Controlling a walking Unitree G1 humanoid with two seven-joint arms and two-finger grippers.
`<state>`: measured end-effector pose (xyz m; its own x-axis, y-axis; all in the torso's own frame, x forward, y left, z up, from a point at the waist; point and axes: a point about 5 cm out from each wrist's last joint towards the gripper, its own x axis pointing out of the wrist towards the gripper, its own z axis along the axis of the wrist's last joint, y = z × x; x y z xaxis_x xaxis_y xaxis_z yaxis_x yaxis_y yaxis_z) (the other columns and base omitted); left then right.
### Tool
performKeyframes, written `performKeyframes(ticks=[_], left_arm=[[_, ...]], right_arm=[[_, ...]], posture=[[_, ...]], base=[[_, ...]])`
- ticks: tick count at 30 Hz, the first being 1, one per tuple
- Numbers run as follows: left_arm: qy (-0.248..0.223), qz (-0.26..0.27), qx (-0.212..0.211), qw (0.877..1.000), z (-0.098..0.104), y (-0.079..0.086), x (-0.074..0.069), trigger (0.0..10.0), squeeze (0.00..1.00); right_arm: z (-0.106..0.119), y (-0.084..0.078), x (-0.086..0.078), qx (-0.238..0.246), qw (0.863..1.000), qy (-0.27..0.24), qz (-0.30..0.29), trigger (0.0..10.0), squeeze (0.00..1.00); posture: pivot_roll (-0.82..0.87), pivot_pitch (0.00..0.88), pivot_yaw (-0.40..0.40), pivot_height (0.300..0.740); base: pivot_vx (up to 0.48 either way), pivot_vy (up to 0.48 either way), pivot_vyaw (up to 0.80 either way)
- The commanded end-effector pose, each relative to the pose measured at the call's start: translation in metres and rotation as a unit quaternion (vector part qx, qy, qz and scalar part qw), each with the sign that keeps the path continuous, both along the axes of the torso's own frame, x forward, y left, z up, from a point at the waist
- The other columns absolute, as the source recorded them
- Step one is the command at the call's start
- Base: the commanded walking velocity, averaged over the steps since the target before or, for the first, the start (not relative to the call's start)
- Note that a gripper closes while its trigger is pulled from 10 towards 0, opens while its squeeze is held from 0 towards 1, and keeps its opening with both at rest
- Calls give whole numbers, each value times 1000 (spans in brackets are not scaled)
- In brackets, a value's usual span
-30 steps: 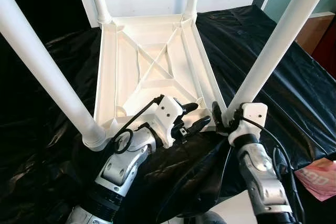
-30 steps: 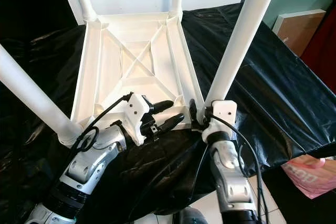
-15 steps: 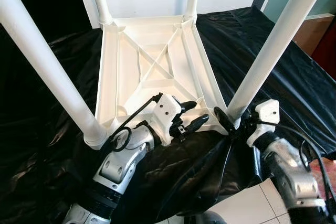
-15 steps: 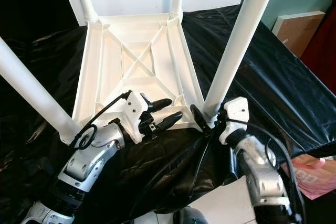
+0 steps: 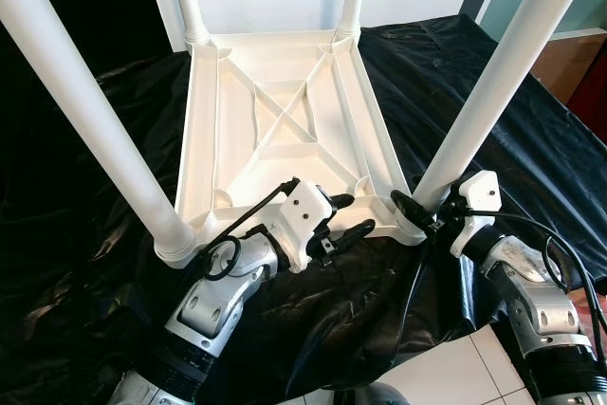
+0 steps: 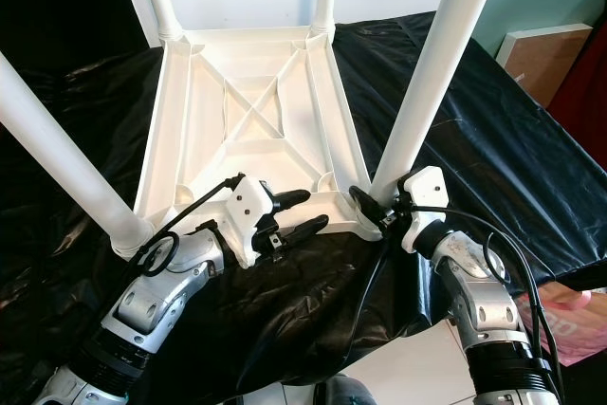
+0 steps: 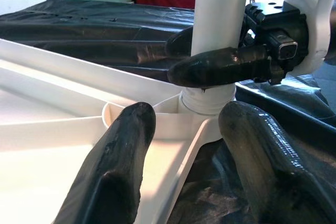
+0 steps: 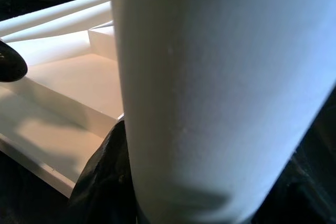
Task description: Building children table
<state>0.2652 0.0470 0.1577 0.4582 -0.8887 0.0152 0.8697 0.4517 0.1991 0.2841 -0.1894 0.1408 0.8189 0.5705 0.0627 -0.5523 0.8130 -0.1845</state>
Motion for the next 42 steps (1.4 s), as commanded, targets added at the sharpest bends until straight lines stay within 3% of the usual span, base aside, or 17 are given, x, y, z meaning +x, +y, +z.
performKeyframes(ticks=[1, 8, 17, 19, 22, 25, 28, 31, 32, 36, 42], left_arm=[[-7, -38, 16, 999, 1, -3, -4, 10000, 0], [-11, -20, 12, 1000, 4, 0, 0, 10000, 0], [-8, -18, 8, 1000, 1, -1, -1, 10000, 0], [-7, -16, 4, 1000, 1, -2, -1, 10000, 0], [-6, -16, 3, 1000, 1, -3, -1, 10000, 0], [-6, -18, 2, 1000, 1, -3, 0, 10000, 0], [-6, -19, 2, 1000, 1, -3, 0, 10000, 0], [-6, -19, 2, 1000, 1, -3, 0, 10000, 0], [-6, -19, 2, 1000, 1, -3, 0, 10000, 0], [-4, -20, 2, 1000, 0, -2, 0, 10000, 0], [-1, -21, 2, 1000, 0, -1, 2, 10000, 0]], right_arm=[[-10, 3, -5, -2, 1000, 18, 8, 10000, 0], [-11, 0, -11, 9, 1000, 21, -11, 10000, 0], [-9, -2, -18, 29, 997, 4, -78, 10000, 0], [-8, -1, -22, 48, 991, -7, -126, 10000, 0], [-7, 1, -23, 54, 988, -12, -145, 10000, 0], [-10, 7, -26, 70, 979, -15, -193, 10000, 0], [-11, 9, -27, 77, 976, -14, -205, 10000, 0], [-11, 17, -25, 92, 953, -10, -289, 10000, 0], [-11, 17, -25, 92, 953, -10, -289, 10000, 0], [-13, 28, -25, 106, 928, -6, -358, 10000, 0], [-9, 42, -23, 116, 926, -9, -360, 10000, 0]], posture=[[46, 115, -40, 740], [28, 130, -51, 740], [10, 137, -55, 740], [-6, 141, -50, 740], [-7, 141, -48, 740], [-12, 141, -43, 740], [-12, 141, -43, 740], [-15, 141, -38, 740], [-15, 141, -38, 740], [-26, 137, -30, 740], [-37, 136, -25, 740]], base=[[0, 0, 0], [0, 0, 0], [0, 0, 0], [0, 0, 0], [0, 0, 0], [0, 0, 0], [0, 0, 0], [0, 0, 0], [0, 0, 0], [0, 0, 0], [0, 0, 0]])
